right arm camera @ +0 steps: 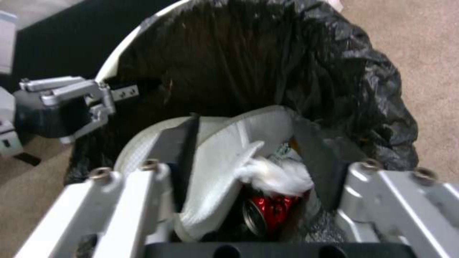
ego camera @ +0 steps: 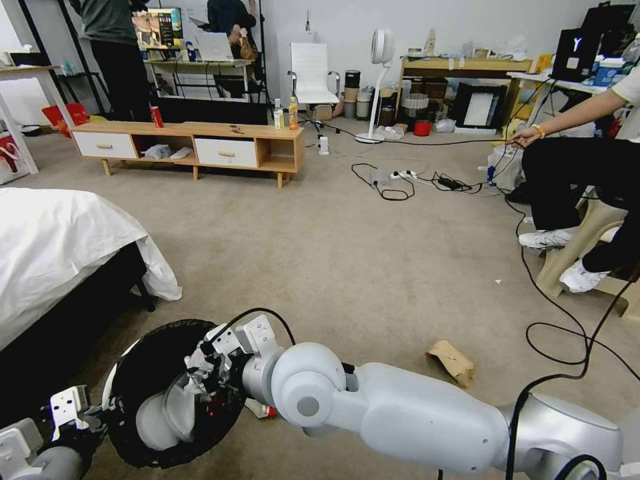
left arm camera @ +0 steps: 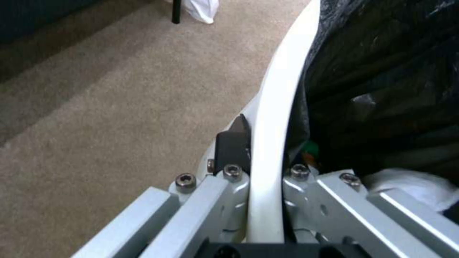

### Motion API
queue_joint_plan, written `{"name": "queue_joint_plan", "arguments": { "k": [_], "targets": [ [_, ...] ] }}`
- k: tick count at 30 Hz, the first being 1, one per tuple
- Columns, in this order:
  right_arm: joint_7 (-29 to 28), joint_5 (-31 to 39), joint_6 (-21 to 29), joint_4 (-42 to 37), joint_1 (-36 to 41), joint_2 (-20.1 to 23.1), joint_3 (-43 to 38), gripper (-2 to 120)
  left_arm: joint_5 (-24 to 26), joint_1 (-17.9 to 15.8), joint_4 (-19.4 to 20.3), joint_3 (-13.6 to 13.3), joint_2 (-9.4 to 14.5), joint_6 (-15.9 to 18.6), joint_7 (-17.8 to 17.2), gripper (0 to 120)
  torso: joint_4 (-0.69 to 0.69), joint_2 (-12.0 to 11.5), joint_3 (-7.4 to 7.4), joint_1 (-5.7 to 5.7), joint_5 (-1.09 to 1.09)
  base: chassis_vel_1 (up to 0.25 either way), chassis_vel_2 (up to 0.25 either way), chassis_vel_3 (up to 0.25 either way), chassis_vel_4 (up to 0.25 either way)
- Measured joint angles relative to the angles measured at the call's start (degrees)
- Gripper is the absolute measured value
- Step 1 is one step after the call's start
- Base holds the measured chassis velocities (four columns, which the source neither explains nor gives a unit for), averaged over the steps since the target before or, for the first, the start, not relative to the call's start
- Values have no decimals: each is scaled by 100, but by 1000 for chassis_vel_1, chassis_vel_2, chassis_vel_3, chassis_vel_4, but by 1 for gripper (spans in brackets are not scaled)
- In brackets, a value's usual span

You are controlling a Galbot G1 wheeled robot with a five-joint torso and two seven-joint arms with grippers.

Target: Pick up the trash bin and place the garbage on the floor into it.

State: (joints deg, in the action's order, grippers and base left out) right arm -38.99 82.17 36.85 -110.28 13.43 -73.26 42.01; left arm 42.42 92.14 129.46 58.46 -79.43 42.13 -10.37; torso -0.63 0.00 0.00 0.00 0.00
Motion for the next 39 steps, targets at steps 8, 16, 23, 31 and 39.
{"name": "queue_joint_plan", "arguments": {
  "k": [8, 16, 23, 31, 39],
  "targets": [
    [-24, 90, -7, -293, 0, 74, -217, 88, -41, -11, -54, -20, -14, 0, 19, 2, 0, 0, 0, 0, 0, 0, 0, 0, 0],
    [-121, 294, -7, -905, 28, 390, -646, 100, -64, -12, -104, -19, -5, 1, 26, 2, 1, 0, 0, 0, 1, 0, 0, 0, 0],
    [66, 243, -10, -1373, 303, 1233, -1315, 100, -61, 3, -156, 50, 46, 1, 28, 2, -3, 0, 0, 0, 1, 0, 0, 0, 0],
    [724, -340, -322, -1791, 1658, 2654, -3064, 100, -57, 4, -328, 163, 175, 1, 28, 2, -3, 1, 0, 0, 2, 0, 0, 0, 0],
    [1136, -1791, -1293, -1638, 2479, 3366, -3872, 100, -45, 62, -315, 238, 129, 1, 43, 2, 0, 0, 0, 0, 2, 0, 0, 0, 0]
  ]
}}
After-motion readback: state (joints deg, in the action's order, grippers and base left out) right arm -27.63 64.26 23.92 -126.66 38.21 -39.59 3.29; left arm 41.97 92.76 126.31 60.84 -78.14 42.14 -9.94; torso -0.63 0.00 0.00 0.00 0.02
